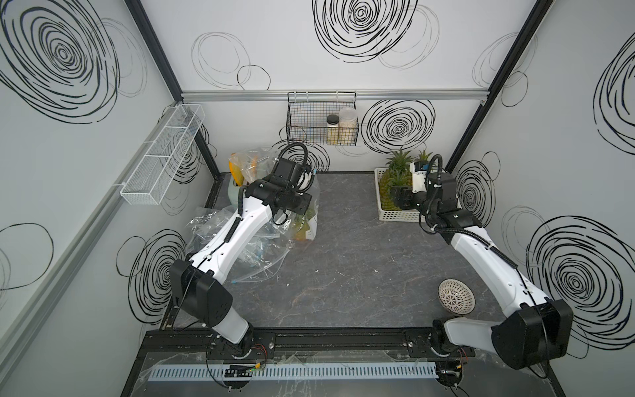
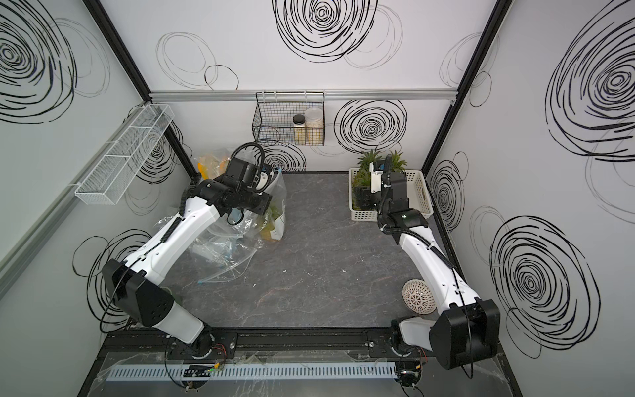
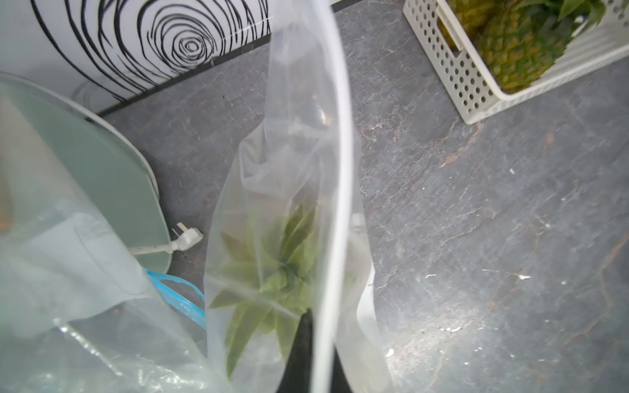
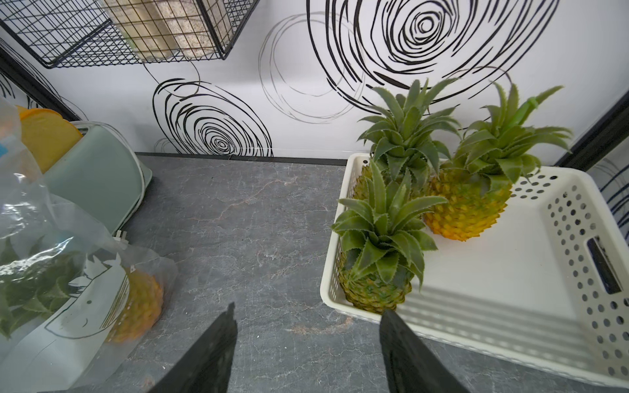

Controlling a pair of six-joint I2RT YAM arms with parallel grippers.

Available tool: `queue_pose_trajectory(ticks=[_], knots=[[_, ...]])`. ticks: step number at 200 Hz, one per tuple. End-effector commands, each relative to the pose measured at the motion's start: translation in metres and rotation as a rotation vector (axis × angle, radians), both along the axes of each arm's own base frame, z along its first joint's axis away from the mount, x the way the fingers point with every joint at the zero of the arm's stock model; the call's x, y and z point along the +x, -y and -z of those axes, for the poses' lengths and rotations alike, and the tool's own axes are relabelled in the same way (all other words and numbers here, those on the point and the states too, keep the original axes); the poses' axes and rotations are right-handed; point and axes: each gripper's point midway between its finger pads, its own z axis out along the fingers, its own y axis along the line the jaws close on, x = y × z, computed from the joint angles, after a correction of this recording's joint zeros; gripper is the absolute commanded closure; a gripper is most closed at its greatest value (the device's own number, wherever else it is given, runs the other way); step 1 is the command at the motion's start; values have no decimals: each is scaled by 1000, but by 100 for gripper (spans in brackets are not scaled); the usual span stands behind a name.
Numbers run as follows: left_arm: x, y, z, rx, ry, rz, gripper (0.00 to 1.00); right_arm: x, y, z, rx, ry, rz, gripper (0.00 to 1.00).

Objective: Open the zip-top bag and take out the pineapple
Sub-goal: Adjust the zipper food storage bag at the center of the board.

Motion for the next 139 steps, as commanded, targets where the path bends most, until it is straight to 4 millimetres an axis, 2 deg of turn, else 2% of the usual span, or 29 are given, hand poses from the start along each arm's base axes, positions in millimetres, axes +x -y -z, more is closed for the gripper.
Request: queue_pose_trajectory(ticks=[1,26,51,73,106,139], knots=[[-4,21,-32,84,161,111,100,-7,0,-10,16,40,-18,31],[-25,50,-51,189,280,276,100,-12,0,-4,36,21,-34,31],[-48,67,-53,282,334,419,100,-19,1,-8,49,27,-43,31],[-61,72,-44,349,350,504,100,-28,-2,-9,61,23,-74,31],[-71,79,-49,349,419,565,100,-43,-9,-4,72,0,-129,31],[-75,84,-48,323,431,597,100,-63,-28,-1,102,-10,-262,31]])
